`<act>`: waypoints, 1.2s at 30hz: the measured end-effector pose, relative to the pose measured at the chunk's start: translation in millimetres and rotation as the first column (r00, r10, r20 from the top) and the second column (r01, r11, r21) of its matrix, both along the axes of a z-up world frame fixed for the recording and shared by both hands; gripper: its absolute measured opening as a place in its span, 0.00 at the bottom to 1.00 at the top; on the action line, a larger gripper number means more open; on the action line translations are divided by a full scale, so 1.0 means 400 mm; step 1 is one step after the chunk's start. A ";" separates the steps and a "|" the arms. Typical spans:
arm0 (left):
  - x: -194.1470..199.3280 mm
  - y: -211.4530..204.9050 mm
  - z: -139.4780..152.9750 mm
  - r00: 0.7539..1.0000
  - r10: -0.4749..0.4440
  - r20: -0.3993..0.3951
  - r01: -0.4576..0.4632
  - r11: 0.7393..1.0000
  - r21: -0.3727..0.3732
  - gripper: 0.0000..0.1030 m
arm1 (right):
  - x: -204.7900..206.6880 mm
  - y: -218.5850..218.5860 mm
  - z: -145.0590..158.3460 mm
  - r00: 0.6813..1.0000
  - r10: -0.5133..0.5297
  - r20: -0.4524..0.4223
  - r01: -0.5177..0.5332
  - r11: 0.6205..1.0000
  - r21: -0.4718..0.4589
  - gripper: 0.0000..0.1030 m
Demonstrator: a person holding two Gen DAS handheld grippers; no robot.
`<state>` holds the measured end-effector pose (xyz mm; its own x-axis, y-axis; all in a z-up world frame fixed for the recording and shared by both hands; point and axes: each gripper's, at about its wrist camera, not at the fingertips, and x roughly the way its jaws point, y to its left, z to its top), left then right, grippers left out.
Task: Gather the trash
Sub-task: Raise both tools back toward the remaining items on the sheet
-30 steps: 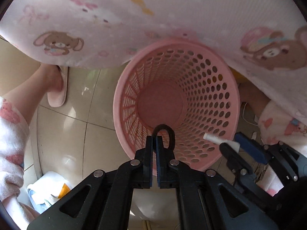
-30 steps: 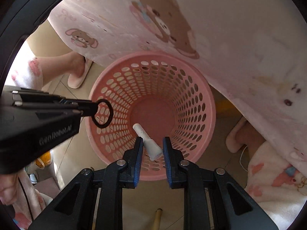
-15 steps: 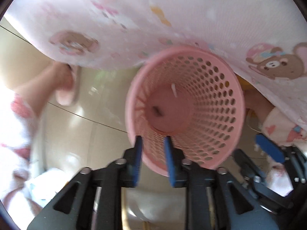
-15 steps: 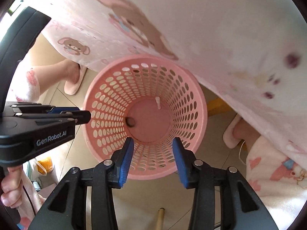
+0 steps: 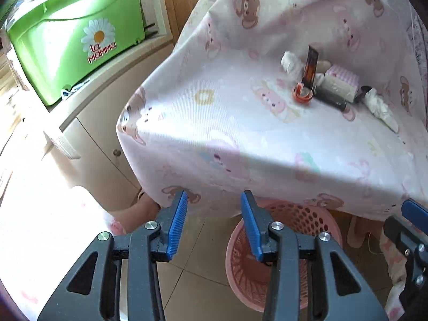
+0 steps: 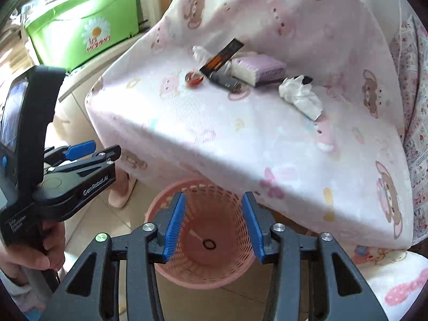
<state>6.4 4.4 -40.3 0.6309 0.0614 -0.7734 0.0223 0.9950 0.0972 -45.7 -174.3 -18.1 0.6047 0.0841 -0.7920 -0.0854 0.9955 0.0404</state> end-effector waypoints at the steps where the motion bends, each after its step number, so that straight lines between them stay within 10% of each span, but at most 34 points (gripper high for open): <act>1: -0.002 0.001 0.010 1.000 0.001 0.013 -0.001 1.000 0.004 0.39 | 0.001 -0.006 0.011 1.000 -0.010 0.016 0.011 1.000 -0.007 0.32; 10: 0.075 -0.051 0.120 0.996 -0.082 0.040 0.085 0.993 -0.079 0.32 | 0.041 -0.057 0.080 0.995 -0.066 0.080 0.068 0.997 -0.024 0.20; 19: 0.175 -0.118 0.313 0.977 -0.131 0.168 0.151 0.982 -0.111 0.48 | 0.150 -0.116 0.251 0.967 -0.116 0.226 0.121 0.993 -0.009 0.20; 36: 0.238 -0.073 0.075 0.995 -0.094 -0.036 0.087 0.982 -0.169 0.68 | 0.197 -0.239 0.042 0.957 -0.279 0.076 0.277 0.960 0.035 0.45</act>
